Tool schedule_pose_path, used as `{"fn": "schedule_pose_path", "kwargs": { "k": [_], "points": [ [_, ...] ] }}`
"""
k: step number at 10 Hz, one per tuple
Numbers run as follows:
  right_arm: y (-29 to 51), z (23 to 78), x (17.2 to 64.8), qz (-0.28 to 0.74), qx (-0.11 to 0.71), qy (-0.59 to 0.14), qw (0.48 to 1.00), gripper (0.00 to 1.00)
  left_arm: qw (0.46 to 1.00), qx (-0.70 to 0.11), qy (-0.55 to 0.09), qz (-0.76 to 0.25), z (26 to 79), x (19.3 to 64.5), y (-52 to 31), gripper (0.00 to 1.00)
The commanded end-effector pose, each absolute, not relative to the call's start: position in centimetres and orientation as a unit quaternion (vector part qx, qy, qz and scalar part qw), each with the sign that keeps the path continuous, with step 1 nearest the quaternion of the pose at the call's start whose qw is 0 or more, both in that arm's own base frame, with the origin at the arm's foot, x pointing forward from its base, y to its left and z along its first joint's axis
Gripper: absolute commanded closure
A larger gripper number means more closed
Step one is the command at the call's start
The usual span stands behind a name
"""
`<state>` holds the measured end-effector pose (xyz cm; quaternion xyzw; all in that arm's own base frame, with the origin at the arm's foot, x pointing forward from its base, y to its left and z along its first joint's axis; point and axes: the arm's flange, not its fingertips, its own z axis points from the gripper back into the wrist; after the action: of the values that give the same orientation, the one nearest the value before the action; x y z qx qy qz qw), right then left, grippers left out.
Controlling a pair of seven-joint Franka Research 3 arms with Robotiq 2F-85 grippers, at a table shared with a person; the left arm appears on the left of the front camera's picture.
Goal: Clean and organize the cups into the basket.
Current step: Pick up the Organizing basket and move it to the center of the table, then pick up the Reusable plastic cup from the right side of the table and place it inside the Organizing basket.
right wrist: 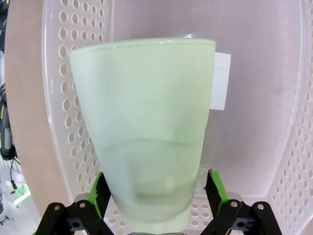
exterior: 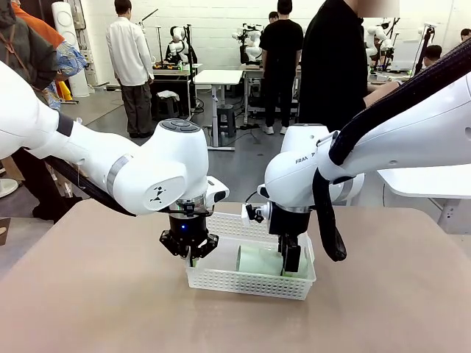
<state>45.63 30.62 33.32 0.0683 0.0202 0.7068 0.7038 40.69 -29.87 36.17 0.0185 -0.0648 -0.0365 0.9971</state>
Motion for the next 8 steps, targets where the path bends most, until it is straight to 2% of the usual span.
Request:
{"fn": "schedule_pose_path", "kwargs": {
  "k": [1,4,8],
  "points": [
    [30.5,33.4,46.1,0.713,0.064,0.016,0.698,0.0,0.997,0.019,-0.069,-0.038,36.3,40.6,-29.9,1.0],
    [30.0,35.2,45.3,0.712,0.062,-0.003,0.7,0.0,0.997,0.019,-0.069,-0.038,36.3,40.6,-29.9,1.0],
    [29.6,46.3,41.4,0.72,0.02,-0.055,0.692,0.0,0.997,0.019,-0.069,-0.038,36.3,40.6,-29.9,1.0]
  ]
}}
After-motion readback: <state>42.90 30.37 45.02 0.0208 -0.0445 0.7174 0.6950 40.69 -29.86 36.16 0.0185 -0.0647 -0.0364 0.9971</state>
